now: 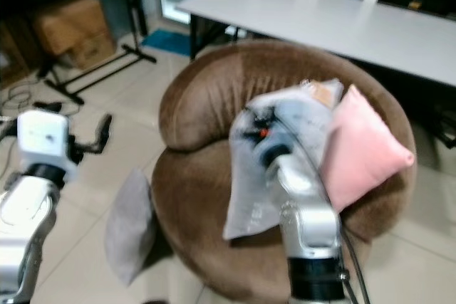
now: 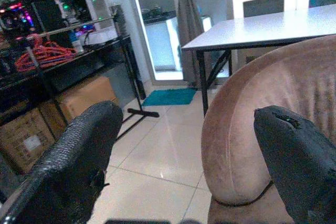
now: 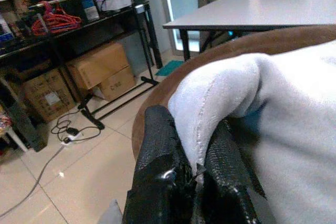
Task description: Move the pillow to the sofa from floor
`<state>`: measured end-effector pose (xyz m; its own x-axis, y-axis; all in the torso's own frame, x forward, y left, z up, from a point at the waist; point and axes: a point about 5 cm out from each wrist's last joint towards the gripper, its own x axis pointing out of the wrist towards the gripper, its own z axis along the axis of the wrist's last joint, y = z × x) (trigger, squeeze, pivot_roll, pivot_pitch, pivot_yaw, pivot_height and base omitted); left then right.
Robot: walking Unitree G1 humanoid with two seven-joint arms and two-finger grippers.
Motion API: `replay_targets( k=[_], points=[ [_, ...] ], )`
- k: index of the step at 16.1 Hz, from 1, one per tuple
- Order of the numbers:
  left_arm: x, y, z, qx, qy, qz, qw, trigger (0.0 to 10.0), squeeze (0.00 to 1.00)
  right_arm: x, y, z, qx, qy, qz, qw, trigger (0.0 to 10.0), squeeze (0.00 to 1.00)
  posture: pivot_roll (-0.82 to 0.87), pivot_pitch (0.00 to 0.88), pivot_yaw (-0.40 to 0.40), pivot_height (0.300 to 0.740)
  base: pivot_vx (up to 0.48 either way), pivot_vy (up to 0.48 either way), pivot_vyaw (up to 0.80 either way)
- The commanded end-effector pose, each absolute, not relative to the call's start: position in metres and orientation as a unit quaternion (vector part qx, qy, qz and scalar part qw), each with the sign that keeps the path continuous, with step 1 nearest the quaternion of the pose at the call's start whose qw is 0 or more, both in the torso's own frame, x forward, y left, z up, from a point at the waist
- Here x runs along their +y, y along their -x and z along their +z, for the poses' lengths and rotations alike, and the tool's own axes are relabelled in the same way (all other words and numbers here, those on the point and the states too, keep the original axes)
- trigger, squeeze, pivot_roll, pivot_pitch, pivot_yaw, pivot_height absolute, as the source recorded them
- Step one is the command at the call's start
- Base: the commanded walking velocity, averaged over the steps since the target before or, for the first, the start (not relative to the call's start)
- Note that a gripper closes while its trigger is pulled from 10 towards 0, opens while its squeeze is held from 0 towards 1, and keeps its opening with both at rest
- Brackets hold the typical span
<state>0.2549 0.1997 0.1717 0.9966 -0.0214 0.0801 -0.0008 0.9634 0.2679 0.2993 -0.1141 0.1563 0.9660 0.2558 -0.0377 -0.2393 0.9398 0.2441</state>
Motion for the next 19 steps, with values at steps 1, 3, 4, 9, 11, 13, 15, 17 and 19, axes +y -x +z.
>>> replay_targets(
  k=[1, 3, 4, 9, 11, 13, 15, 17, 19],
  points=[
    [0.192, -0.256, 0.174, -0.048, -0.13, -0.02, 0.99, 10.0, 0.62, -0.125, -0.301, 0.169, 0.001, -0.114, 0.113, 0.987, 10.0, 0.0, 0.02, 0.0, -0.006, 0.74, 0.36, 0.0, 0.0],
    [0.192, -0.256, 0.174, -0.048, -0.13, -0.019, 0.99, 10.0, 0.62, -0.126, -0.302, 0.169, 0.003, -0.113, 0.113, 0.987, 10.0, 0.0, 0.02, 0.0, -0.008, 0.74, 0.347, 0.0, 0.0],
    [0.192, -0.256, 0.174, -0.048, -0.129, -0.019, 0.99, 10.0, 0.62, -0.126, -0.302, 0.169, 0.004, -0.113, 0.113, 0.987, 10.0, 0.0, 0.02, 0.0, -0.008, 0.74, 0.345, 0.0, 0.0],
    [0.192, -0.255, 0.173, -0.048, -0.13, -0.018, 0.99, 10.0, 0.62, -0.12, -0.304, 0.173, -0.003, -0.101, 0.157, 0.982, 10.0, 0.0, 0.02, 0.0, -0.012, 0.74, 0.316, 0.0, -0.09],
    [0.193, -0.251, 0.165, -0.019, -0.152, -0.047, 0.987, 10.0, 0.59, -0.117, -0.311, 0.177, -0.004, -0.09, 0.201, 0.975, 10.0, 0.0, 0.02, 0.0, -0.011, 0.74, 0.0, 0.0, 0.0],
    [0.192, -0.244, 0.156, 0.013, -0.157, -0.093, 0.983, 10.0, 0.59, -0.12, -0.322, 0.179, -0.005, -0.077, 0.197, 0.977, 10.0, 0.0, 0.02, 0.0, -0.014, 0.74, 0.0, 0.0, 0.0],
    [0.193, -0.238, 0.151, 0.036, -0.157, -0.128, 0.979, 10.0, 0.6, -0.121, -0.333, 0.178, -0.003, -0.058, 0.197, 0.979, 10.0, 0.0, 0.03, 0.0, -0.014, 0.74, 0.0, 0.0, 0.0],
    [0.193, -0.233, 0.151, 0.048, -0.153, -0.162, 0.974, 10.0, 0.6, -0.123, -0.349, 0.172, -0.006, -0.031, 0.204, 0.978, 10.0, 0.0, 0.03, 0.0, -0.009, 0.74, 0.0, 0.0, 0.0],
    [0.191, -0.228, 0.149, 0.068, -0.145, -0.201, 0.966, 10.0, 0.61, -0.131, -0.369, 0.167, 0.0, 0.004, 0.193, 0.981, 10.0, 0.0, 0.04, 0.0, -0.004, 0.74, 0.0, 0.0, 0.0]
  ],
)
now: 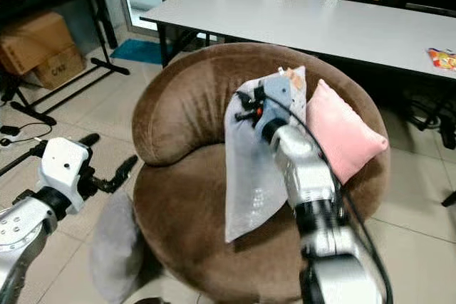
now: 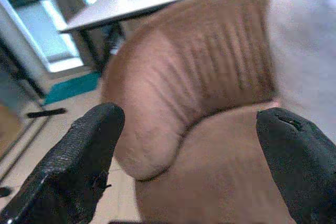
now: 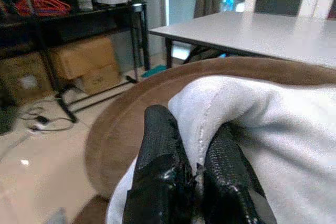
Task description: Move the pillow to the sofa from floor
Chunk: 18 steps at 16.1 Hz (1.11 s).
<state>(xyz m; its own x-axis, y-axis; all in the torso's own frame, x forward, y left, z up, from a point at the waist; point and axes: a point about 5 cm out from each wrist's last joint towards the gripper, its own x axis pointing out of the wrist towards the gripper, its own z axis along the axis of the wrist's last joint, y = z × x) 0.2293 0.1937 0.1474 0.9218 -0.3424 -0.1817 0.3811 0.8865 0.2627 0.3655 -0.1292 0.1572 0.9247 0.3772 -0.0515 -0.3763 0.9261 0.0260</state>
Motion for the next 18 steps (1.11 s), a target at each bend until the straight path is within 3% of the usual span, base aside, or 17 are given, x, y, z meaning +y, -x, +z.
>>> replay_targets(
  k=[1, 4, 9, 18],
  points=[
    [0.19, -0.227, 0.148, 0.072, -0.144, -0.208, 0.965, 10.0, 0.6, -0.133, -0.372, 0.166, 0.003, 0.009, 0.192, 0.981, 10.0, 0.0, 0.04, 0.0, -0.004, 0.74, 0.0, 0.0, 0.0],
    [0.192, -0.221, 0.145, 0.094, -0.145, -0.235, 0.957, 10.0, 0.6, -0.141, -0.385, 0.161, 0.021, 0.054, 0.207, 0.977, 10.0, 0.0, 0.05, 0.0, -0.01, 0.74, 0.0, 0.0, 0.0],
    [0.196, -0.219, 0.146, 0.1, -0.146, -0.233, 0.956, 10.0, 0.61, -0.13, -0.393, 0.182, -0.025, 0.05, 0.306, 0.95, 10.0, 0.0, 0.06, 0.0, -0.016, 0.74, 0.0, 0.0, 0.0],
    [0.201, -0.22, 0.147, 0.111, -0.168, -0.237, 0.95, 10.0, 0.61, -0.138, -0.397, 0.154, 0.04, 0.193, 0.195, 0.961, 10.0, 0.0, 0.07, 0.0, 0.001, 0.74, 0.0, 0.0, 0.0]
  ],
)
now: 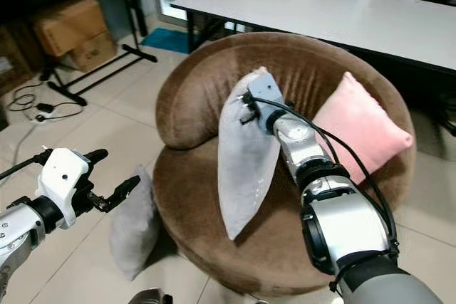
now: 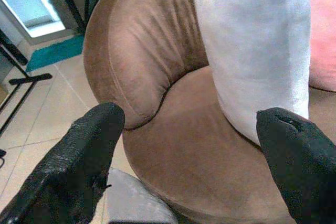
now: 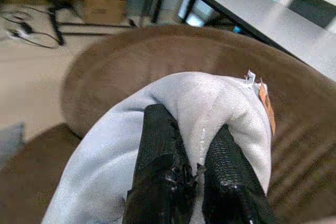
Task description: Move the pillow to the sofa from floor
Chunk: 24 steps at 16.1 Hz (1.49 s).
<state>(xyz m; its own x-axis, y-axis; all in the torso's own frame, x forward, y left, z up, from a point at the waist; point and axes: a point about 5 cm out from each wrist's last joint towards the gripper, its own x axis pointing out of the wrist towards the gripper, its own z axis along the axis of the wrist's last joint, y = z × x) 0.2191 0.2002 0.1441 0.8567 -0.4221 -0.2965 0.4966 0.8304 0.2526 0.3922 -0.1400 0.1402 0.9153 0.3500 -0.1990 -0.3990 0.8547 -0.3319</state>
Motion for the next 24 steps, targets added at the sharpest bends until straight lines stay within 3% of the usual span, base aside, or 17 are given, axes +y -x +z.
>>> replay_targets(
  k=[1, 6, 7, 13, 17, 18, 20, 21, 22, 24],
  points=[
    [0.201, -0.22, 0.147, 0.111, -0.169, -0.235, 0.951, 10.0, 0.61, -0.14, -0.397, 0.153, 0.041, 0.209, 0.181, 0.96, 10.0, 0.0, 0.08, 0.0, 0.0, 0.74, 0.0, 0.0, 0.0],
    [0.198, -0.216, 0.151, 0.115, -0.166, -0.251, 0.947, 10.0, 0.62, -0.167, -0.402, 0.16, 0.045, 0.266, 0.082, 0.959, 10.0, 0.0, 0.09, 0.0, 0.004, 0.74, 0.0, 0.0, 0.0],
    [0.197, -0.214, 0.151, 0.122, -0.162, -0.263, 0.943, 10.0, 0.62, -0.17, -0.402, 0.161, 0.053, 0.285, 0.086, 0.953, 10.0, 1.0, 0.09, 0.0, 0.005, 0.74, 0.0, 0.0, 0.0],
    [0.191, -0.214, 0.166, 0.101, -0.104, -0.298, 0.944, 10.0, 0.61, -0.194, -0.403, 0.165, 0.076, 0.35, 0.026, 0.933, 10.0, 1.0, 0.08, 0.0, 0.001, 0.74, 0.0, 0.0, 0.0],
    [0.19, -0.222, 0.168, 0.086, -0.112, -0.277, 0.95, 10.0, 0.62, -0.205, -0.403, 0.169, 0.068, 0.303, -0.014, 0.95, 10.0, 1.0, 0.07, 0.0, -0.002, 0.74, 0.0, 0.0, 0.0],
    [0.191, -0.225, 0.169, 0.069, -0.122, -0.251, 0.958, 10.0, 0.6, -0.205, -0.403, 0.17, 0.062, 0.252, -0.011, 0.966, 10.0, 0.0, 0.07, 0.0, -0.004, 0.74, 0.0, 0.0, 0.0],
    [0.193, -0.23, 0.167, 0.063, -0.124, -0.201, 0.97, 10.0, 0.6, -0.2, -0.402, 0.17, 0.046, 0.198, 0.013, 0.979, 10.0, 0.0, 0.06, 0.0, -0.009, 0.74, 0.0, 0.0, 0.0],
    [0.199, -0.236, 0.166, 0.039, -0.144, -0.124, 0.981, 10.0, 0.58, -0.192, -0.4, 0.166, 0.028, 0.109, 0.044, 0.993, 10.0, 0.0, 0.05, 0.0, -0.009, 0.74, 0.0, 0.0, 0.0],
    [0.2, -0.236, 0.165, 0.038, -0.151, -0.109, 0.982, 10.0, 0.58, -0.189, -0.399, 0.165, 0.02, 0.092, 0.053, 0.994, 10.0, 0.0, 0.04, 0.0, -0.009, 0.74, 0.0, 0.0, 0.0],
    [0.202, -0.232, 0.155, 0.051, -0.165, -0.063, 0.983, 10.0, 0.37, -0.177, -0.384, 0.153, -0.006, 0.036, 0.099, 0.994, 10.0, 0.0, 0.02, 0.0, -0.009, 0.74, 0.0, 0.0, 0.0]
  ],
)
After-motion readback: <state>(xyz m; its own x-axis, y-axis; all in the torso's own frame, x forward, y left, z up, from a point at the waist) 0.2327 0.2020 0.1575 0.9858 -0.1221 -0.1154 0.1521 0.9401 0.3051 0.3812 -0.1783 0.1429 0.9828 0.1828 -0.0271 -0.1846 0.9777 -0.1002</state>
